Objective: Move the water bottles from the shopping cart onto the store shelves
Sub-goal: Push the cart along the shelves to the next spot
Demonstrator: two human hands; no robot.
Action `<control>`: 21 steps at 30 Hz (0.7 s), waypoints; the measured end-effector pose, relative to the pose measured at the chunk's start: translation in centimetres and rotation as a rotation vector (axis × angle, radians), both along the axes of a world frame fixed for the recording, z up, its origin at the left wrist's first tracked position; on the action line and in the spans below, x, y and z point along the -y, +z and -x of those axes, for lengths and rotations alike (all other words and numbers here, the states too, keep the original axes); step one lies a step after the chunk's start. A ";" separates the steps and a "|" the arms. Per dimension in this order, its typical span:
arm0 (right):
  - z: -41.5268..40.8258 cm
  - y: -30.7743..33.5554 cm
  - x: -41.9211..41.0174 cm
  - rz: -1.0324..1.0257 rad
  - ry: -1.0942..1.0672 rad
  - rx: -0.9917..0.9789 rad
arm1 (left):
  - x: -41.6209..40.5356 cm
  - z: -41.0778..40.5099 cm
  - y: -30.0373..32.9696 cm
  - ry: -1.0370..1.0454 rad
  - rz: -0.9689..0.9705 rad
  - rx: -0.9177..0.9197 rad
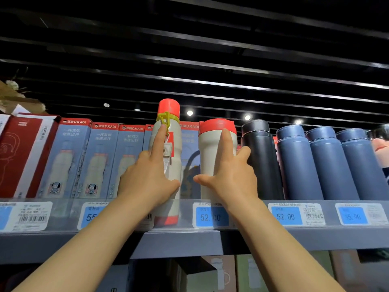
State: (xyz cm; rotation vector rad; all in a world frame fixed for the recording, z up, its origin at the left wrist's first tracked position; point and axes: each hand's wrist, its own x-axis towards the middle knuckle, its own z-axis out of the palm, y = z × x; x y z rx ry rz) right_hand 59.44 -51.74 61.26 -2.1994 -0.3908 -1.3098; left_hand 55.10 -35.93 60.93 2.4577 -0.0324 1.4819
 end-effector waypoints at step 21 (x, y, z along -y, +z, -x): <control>1.8 -7.8 0.8 -0.036 0.035 0.339 | 0.7 0.0 -1.7 -0.086 -0.176 0.558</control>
